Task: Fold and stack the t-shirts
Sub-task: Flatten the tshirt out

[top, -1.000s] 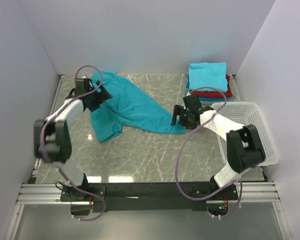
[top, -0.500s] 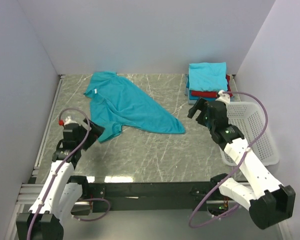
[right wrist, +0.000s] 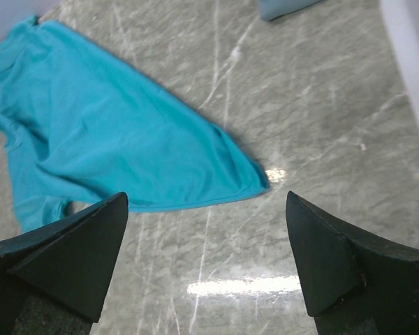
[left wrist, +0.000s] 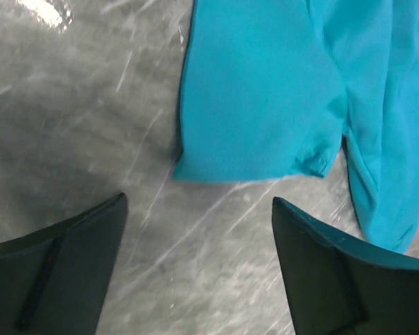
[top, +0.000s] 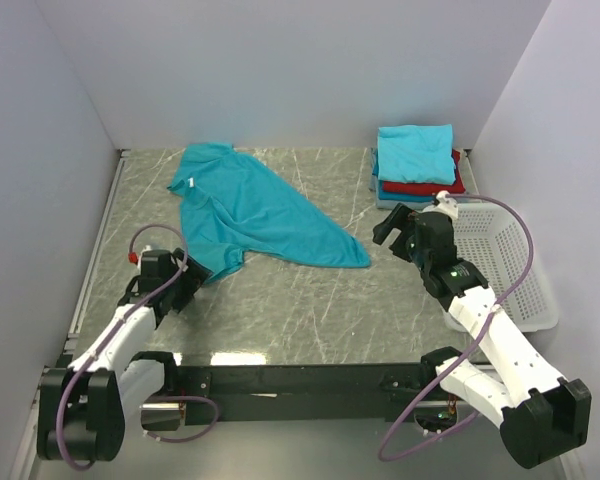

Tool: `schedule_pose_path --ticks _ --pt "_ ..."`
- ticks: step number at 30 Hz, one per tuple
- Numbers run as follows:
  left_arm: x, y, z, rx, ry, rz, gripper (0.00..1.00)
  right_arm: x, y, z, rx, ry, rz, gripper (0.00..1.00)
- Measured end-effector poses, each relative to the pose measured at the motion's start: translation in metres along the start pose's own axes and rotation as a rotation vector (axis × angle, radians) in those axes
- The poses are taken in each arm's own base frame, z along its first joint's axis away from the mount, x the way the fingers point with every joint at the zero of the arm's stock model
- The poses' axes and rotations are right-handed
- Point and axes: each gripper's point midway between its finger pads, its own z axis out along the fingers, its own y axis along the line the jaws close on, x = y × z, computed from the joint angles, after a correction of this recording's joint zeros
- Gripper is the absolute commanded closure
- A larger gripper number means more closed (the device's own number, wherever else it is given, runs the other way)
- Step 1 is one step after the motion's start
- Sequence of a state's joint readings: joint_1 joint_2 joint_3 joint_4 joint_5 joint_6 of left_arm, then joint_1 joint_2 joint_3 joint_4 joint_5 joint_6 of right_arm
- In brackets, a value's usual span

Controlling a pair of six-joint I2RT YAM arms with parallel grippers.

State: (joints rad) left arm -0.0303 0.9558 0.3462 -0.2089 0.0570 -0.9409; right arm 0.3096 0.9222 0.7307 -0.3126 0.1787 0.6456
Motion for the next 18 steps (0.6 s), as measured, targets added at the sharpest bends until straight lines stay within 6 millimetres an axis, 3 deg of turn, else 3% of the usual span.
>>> schedule_pose_path --ticks 1,4,5,8,15,18 --pt "-0.001 0.0 0.003 -0.003 -0.005 -0.001 0.16 0.001 0.003 0.0 -0.016 0.007 -0.004 0.0" --pt "-0.006 -0.002 0.011 -0.008 -0.019 -0.007 0.4 0.005 0.01 0.0 -0.059 0.026 -0.014 0.0" --pt "-0.007 -0.001 0.014 -0.016 -0.016 -0.009 0.54 0.008 0.011 0.001 -0.073 0.033 -0.017 0.0" --pt "-0.006 0.003 0.023 -0.045 -0.004 -0.001 0.66 0.017 0.011 0.002 -0.086 0.062 -0.027 0.0" --pt "-0.014 -0.006 0.039 -0.033 -0.01 0.015 0.8 0.023 0.011 0.006 -0.091 0.091 -0.04 0.0" --pt "-0.016 -0.008 0.043 -0.028 -0.012 0.02 0.99 0.025 0.011 0.006 -0.097 0.101 -0.048 0.0"
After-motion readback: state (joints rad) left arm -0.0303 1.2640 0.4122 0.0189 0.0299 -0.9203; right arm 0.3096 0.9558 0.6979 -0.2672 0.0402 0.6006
